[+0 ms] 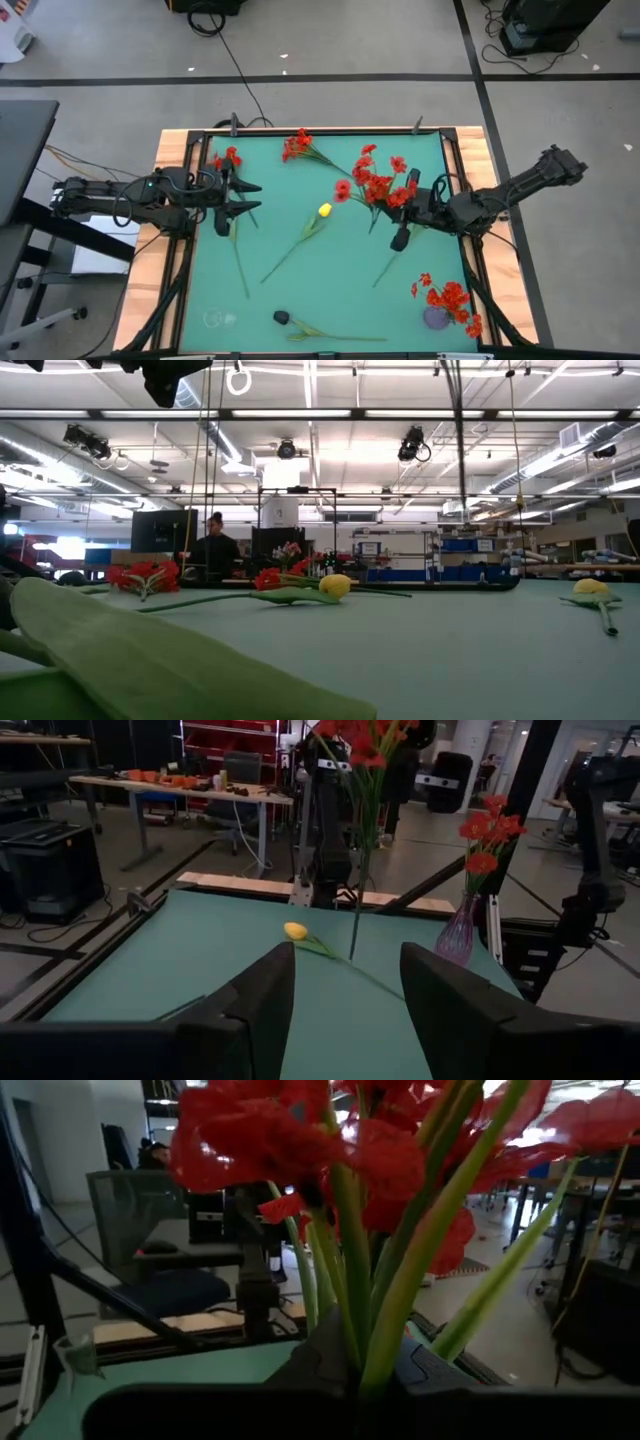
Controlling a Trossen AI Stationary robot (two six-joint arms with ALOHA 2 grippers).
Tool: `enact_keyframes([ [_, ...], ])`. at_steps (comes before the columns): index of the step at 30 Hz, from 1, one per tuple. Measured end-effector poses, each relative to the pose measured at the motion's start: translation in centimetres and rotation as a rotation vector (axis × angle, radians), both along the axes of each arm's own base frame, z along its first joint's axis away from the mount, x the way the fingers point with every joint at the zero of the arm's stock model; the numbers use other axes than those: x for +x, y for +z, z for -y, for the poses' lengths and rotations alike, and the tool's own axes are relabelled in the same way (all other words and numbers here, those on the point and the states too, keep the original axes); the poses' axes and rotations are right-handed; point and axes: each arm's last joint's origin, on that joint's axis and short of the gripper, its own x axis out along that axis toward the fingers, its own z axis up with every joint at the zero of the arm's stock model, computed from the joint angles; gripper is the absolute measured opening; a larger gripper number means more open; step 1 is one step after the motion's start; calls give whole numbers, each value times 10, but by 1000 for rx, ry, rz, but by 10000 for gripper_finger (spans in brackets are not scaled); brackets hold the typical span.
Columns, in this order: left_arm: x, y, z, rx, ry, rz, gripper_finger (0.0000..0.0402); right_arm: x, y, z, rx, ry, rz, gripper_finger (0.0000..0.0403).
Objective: Sort flowers into vase by color
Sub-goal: Put the bottom orange flowers into the violet vase
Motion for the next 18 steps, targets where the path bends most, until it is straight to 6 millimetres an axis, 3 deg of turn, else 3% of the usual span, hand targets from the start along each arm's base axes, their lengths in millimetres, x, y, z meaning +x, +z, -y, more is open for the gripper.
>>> enact_keyframes([
  [8,0,0,0,0,0,0,188,-52,10,10,70,121,-44,13],
  [13,0,0,0,-1,0,0,188,-86,-4,11,86,276,-46,13],
  [18,0,0,0,-1,0,0,188,-107,-20,12,166,442,-15,12],
])
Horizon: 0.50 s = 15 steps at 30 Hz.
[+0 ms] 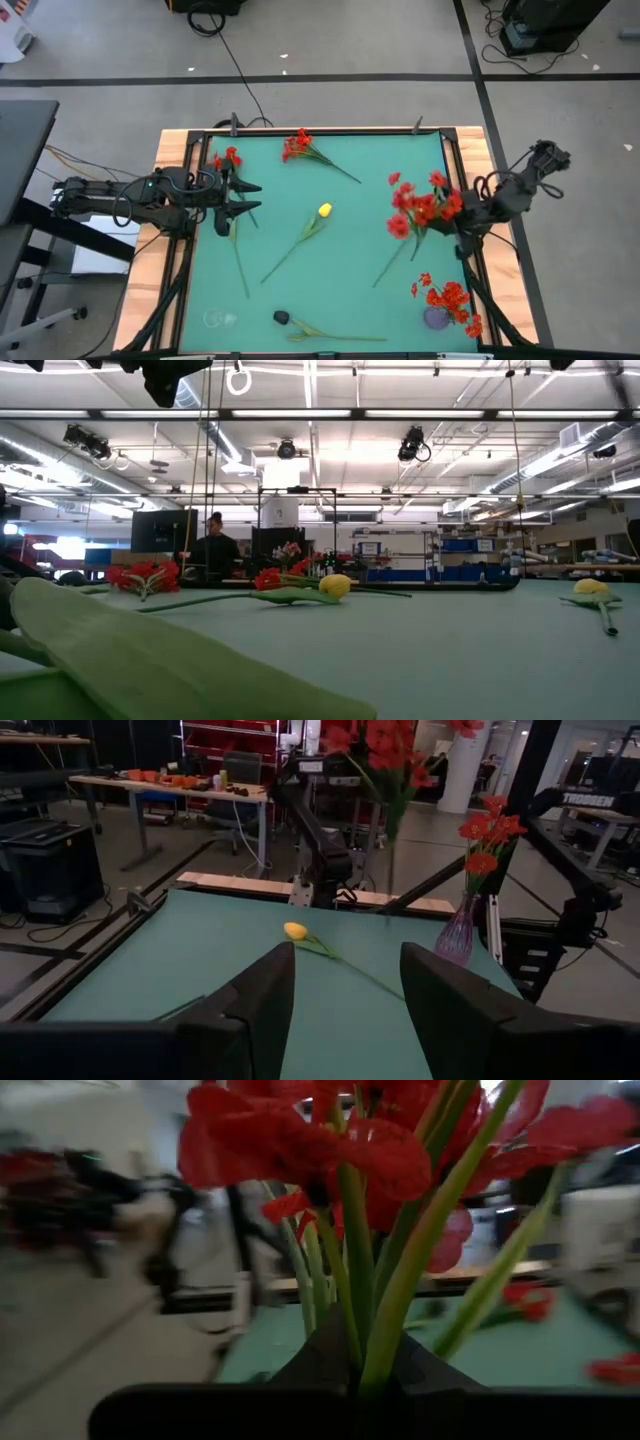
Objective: Sort flowers into vase by color
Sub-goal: Put the bottom orange flowers into the violet vase
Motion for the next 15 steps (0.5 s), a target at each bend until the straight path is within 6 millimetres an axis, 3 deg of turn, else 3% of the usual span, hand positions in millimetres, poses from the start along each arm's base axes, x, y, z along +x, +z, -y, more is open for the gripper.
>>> enact_keyframes([
  [7,0,0,0,0,0,0,188,-9,-7,-16,-25,282,14,12],
  [15,0,0,0,0,0,0,188,3,-6,-44,-46,442,67,12],
])
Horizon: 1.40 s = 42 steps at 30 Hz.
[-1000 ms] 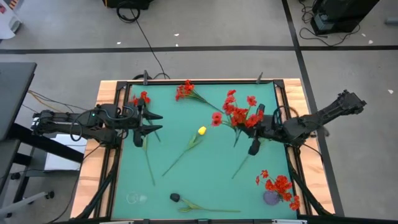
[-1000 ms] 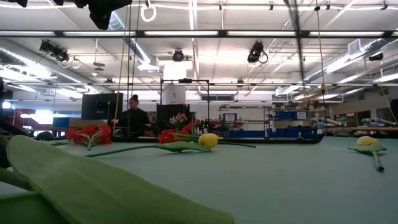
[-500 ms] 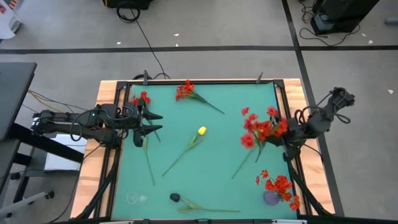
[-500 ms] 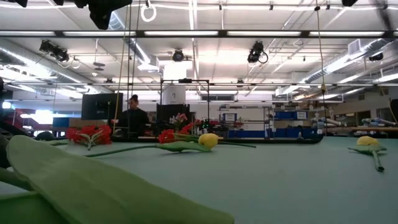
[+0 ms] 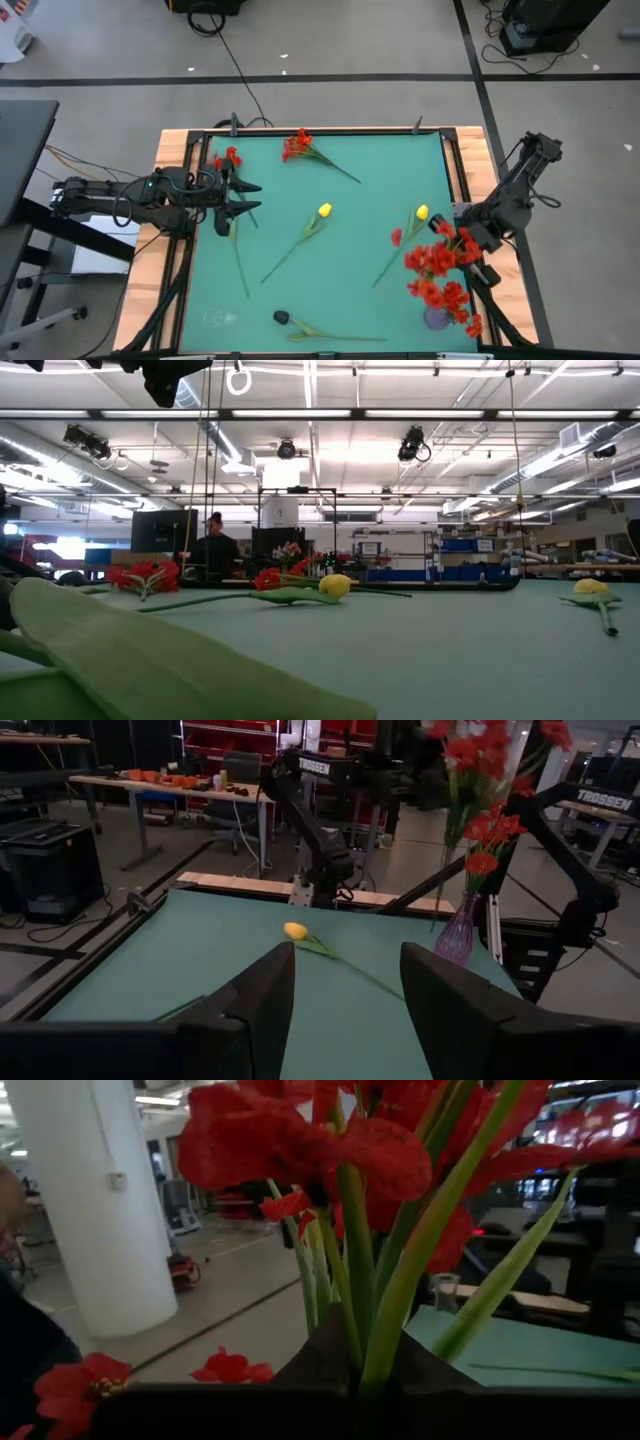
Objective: Sort flowers into vase by color
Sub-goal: Put the bottom orange flowers into the violet vase
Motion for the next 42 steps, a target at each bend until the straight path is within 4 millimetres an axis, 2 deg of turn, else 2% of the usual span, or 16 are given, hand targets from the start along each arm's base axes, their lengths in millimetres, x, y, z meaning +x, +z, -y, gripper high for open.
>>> enact_keyframes([
  [5,0,0,0,0,0,0,188,5,-5,-17,-12,0,-6,12],
  [9,0,0,0,0,0,0,188,1,-3,-25,-25,-5,-23,12],
  [15,0,0,0,0,0,0,188,-7,30,-21,-93,13,-96,12],
  [20,0,0,0,0,0,0,188,-16,63,-16,-80,45,-119,12],
  [24,0,0,0,0,0,0,188,-24,76,-17,-75,88,-132,12],
  [30,0,0,0,0,0,0,188,-37,72,-32,-51,122,-155,12],
  [36,0,0,0,0,0,0,188,-45,74,-52,-15,85,-49,12],
  [42,0,0,0,0,0,0,188,-48,79,-55,6,68,-3,12],
])
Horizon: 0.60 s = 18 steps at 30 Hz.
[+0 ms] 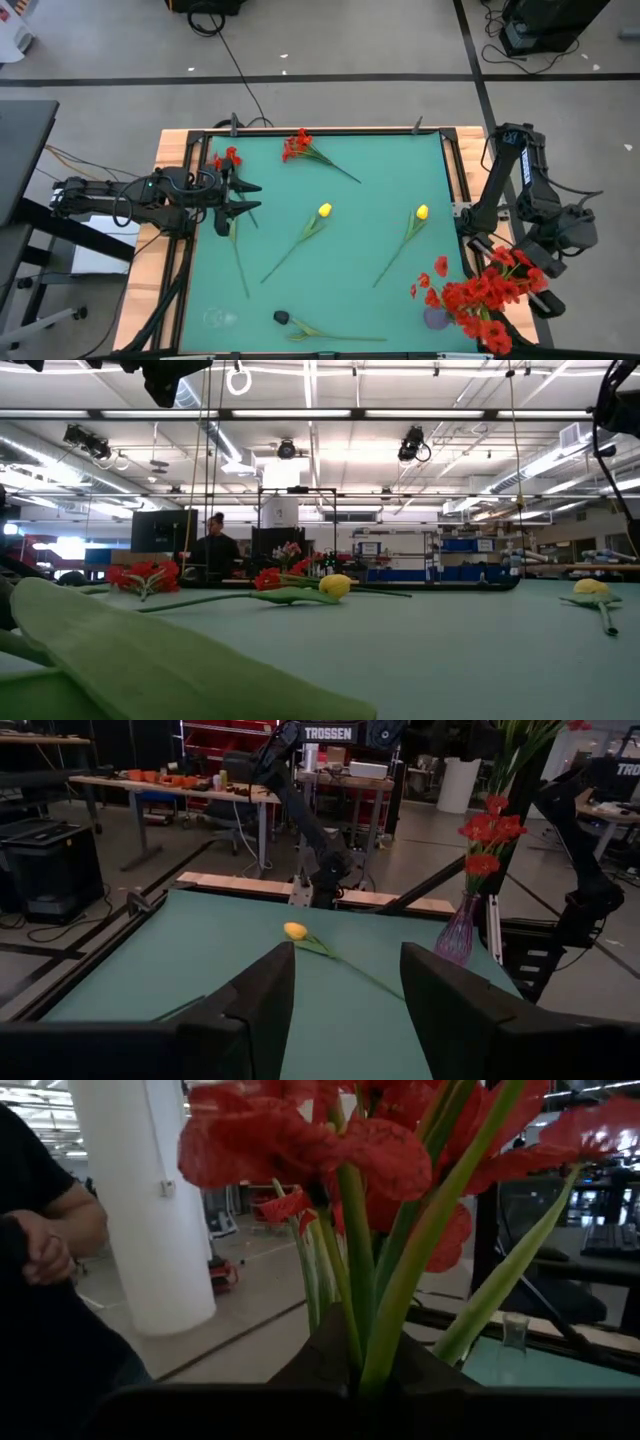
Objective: Sort flowers into vase by color
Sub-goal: Put the bottom orange flowers into the violet vase
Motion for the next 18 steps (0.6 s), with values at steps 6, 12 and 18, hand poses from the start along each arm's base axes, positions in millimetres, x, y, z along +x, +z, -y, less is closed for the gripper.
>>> enact_keyframes([
  [6,0,0,0,0,0,0,188,1,-8,-9,-59,-17,-14,12],
  [12,0,0,0,0,0,0,188,3,-12,-19,-71,-18,-17,12],
  [18,0,0,0,0,0,0,188,4,-14,-24,-68,-21,-22,17],
])
